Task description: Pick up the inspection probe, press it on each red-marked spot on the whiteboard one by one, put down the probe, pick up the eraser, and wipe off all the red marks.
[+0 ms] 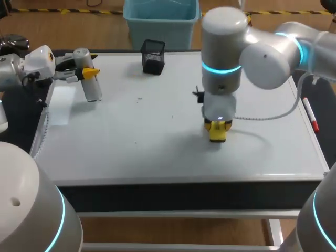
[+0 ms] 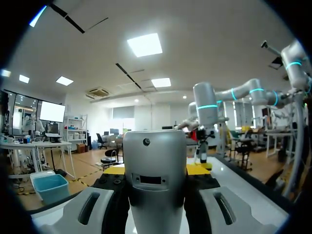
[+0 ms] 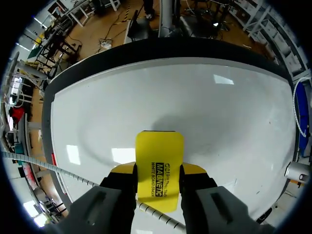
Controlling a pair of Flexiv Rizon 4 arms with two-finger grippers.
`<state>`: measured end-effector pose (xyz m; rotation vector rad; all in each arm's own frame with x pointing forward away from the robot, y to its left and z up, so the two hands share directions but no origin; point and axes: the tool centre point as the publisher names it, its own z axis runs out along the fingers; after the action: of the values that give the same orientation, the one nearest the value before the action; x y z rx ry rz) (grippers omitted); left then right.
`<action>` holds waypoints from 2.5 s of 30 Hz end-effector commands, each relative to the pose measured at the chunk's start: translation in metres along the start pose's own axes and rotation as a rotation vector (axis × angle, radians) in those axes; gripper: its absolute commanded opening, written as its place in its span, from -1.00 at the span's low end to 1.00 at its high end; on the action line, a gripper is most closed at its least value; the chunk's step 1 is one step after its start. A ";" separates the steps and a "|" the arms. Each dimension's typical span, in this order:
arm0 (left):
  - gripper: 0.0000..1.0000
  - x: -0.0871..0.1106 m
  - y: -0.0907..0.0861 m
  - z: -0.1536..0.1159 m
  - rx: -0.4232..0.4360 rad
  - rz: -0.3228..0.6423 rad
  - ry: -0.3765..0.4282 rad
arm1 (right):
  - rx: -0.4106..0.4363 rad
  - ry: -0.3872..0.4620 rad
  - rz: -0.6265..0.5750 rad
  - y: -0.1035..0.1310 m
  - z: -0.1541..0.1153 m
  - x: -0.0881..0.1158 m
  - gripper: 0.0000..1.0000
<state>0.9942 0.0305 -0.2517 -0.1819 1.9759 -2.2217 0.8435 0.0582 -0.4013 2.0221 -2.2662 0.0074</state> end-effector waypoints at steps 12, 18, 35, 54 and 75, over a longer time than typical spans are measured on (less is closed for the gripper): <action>-1.00 0.000 -0.001 0.000 0.001 0.000 0.000 | 0.033 -0.007 0.008 -0.007 -0.026 0.036 -1.00; -1.00 0.000 -0.001 0.000 0.001 0.000 0.000 | 0.033 -0.007 0.008 -0.007 -0.026 0.036 -1.00; -1.00 0.000 -0.001 0.000 0.001 0.000 0.000 | 0.052 -0.005 -0.014 -0.072 -0.029 0.037 -1.00; -1.00 0.000 -0.001 0.000 0.001 0.000 0.000 | 0.011 0.086 -0.081 -0.225 -0.044 0.021 -1.00; -1.00 0.000 -0.001 0.000 0.001 0.000 0.000 | -0.061 -0.009 -0.164 -0.303 -0.035 -0.005 -1.00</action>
<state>0.9942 0.0304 -0.2517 -0.1819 1.9759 -2.2217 1.1303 0.0243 -0.3820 2.2323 -2.1267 0.0075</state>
